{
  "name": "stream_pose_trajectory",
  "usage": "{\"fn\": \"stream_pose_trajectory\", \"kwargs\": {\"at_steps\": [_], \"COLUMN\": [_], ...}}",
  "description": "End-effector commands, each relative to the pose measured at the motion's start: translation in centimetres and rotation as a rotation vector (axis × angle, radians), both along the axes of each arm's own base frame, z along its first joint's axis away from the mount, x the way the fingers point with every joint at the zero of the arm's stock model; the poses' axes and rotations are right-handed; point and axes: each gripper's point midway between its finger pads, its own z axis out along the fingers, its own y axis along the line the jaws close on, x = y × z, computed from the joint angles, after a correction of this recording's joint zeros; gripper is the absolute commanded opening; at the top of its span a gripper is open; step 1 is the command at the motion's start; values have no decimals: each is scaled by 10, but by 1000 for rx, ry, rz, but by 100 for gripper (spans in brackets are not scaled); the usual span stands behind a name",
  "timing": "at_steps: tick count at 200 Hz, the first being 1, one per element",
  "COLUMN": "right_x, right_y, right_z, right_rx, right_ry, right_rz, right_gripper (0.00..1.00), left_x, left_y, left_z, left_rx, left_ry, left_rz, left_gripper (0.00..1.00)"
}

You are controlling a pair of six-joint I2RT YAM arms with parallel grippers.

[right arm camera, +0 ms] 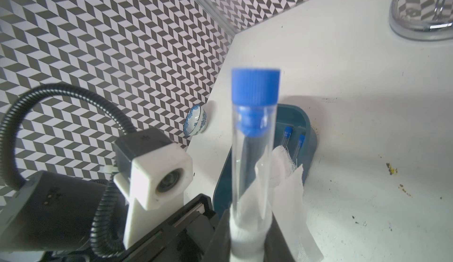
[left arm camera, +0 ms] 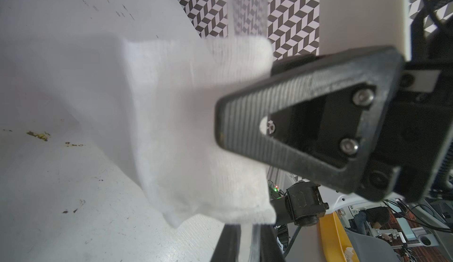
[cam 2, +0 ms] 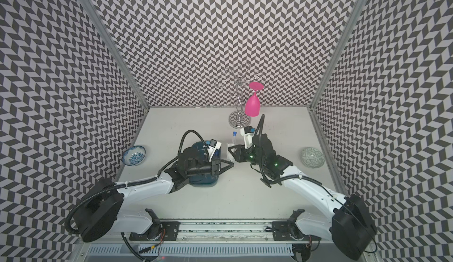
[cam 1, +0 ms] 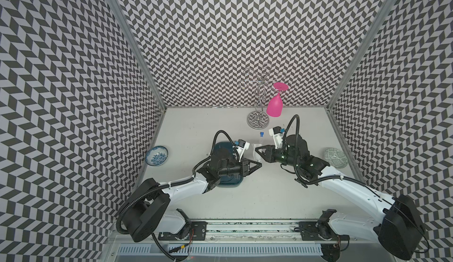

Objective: Wipe the exteriors of test tubes
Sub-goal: Wipe the dirt from the test tube.

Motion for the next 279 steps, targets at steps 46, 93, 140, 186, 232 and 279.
{"fn": "stream_pose_trajectory", "kwargs": {"at_steps": [46,93,140,186,232,279], "right_x": [49,63,44,-3,-39,-25], "right_y": [-19,-22,-2,5,18,21], "right_z": [51,62,26,-29,-54,-39], "right_rx": [46,74,47,72,109,116], "right_ry": [-232,-264,-164,-54,22,-19], "right_rz": [-139,-148,-10,31,81,52], "right_gripper": [21,21,22,21,22,22], "left_x": [-11,-11,-7,-1,1,-1], "left_y": [3,3,7,13,15,16], "left_z": [11,10,13,14,12,12], "left_rx": [-58,-58,-65,-71,-69,-70], "left_ry": [-5,-2,-4,-4,0,2], "left_rz": [-46,-48,-35,-19,-13,-18], "left_gripper": [16,16,16,16,16,16]}}
